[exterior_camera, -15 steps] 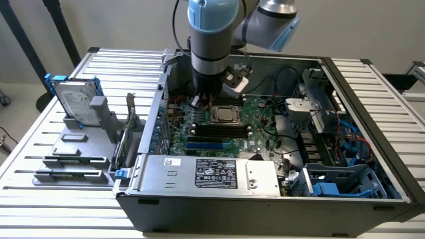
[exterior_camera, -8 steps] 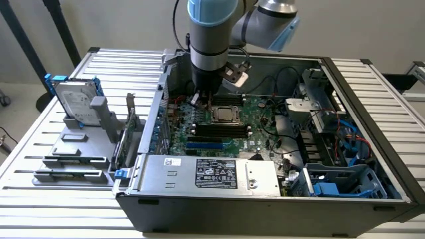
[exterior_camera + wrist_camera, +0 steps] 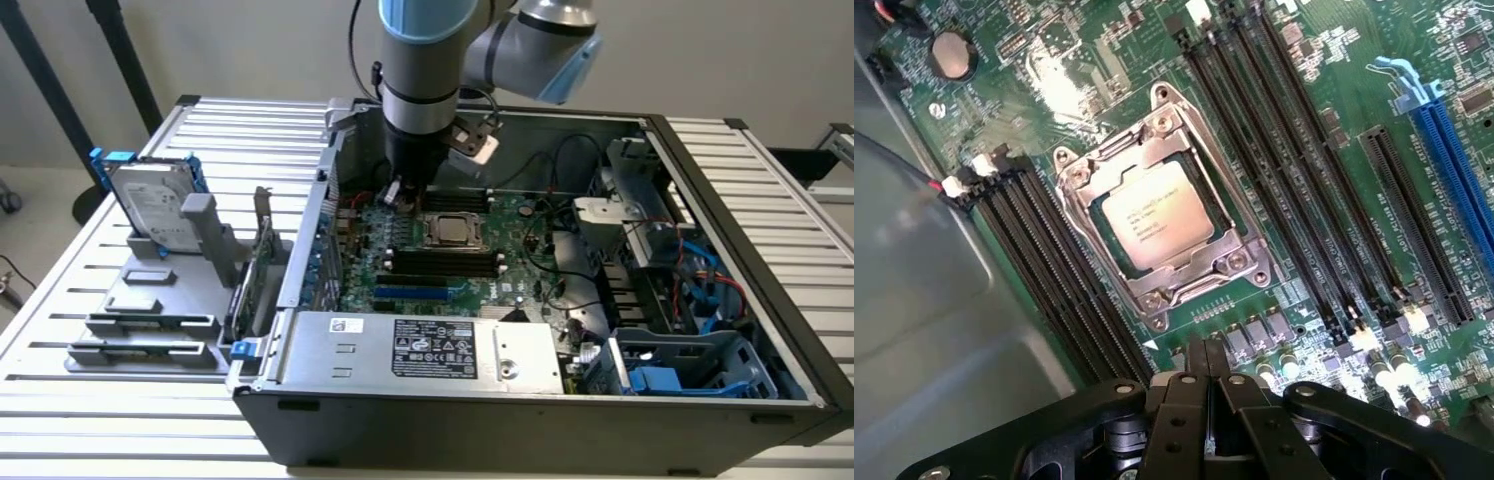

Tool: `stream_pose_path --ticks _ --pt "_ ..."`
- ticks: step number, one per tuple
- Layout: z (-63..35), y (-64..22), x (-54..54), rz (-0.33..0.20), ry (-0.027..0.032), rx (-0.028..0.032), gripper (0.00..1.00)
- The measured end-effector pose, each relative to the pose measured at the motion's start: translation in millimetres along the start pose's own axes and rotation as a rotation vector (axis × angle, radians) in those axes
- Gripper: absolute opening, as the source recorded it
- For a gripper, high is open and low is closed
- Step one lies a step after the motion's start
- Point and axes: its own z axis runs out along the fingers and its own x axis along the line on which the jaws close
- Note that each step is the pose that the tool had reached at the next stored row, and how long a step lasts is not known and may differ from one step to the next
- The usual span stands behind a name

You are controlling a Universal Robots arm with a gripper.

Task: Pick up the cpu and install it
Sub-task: 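Install the first cpu locking lever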

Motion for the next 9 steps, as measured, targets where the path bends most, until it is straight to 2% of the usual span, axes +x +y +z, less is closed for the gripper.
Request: stream_pose_path --ticks 7,9 --pt "0.0 -3.4 5.7 -0.062 -0.0118 0.0088 0.11" --pt "-0.1 -3.5 5.6 -0.066 -0.0124 0.0096 0.11"
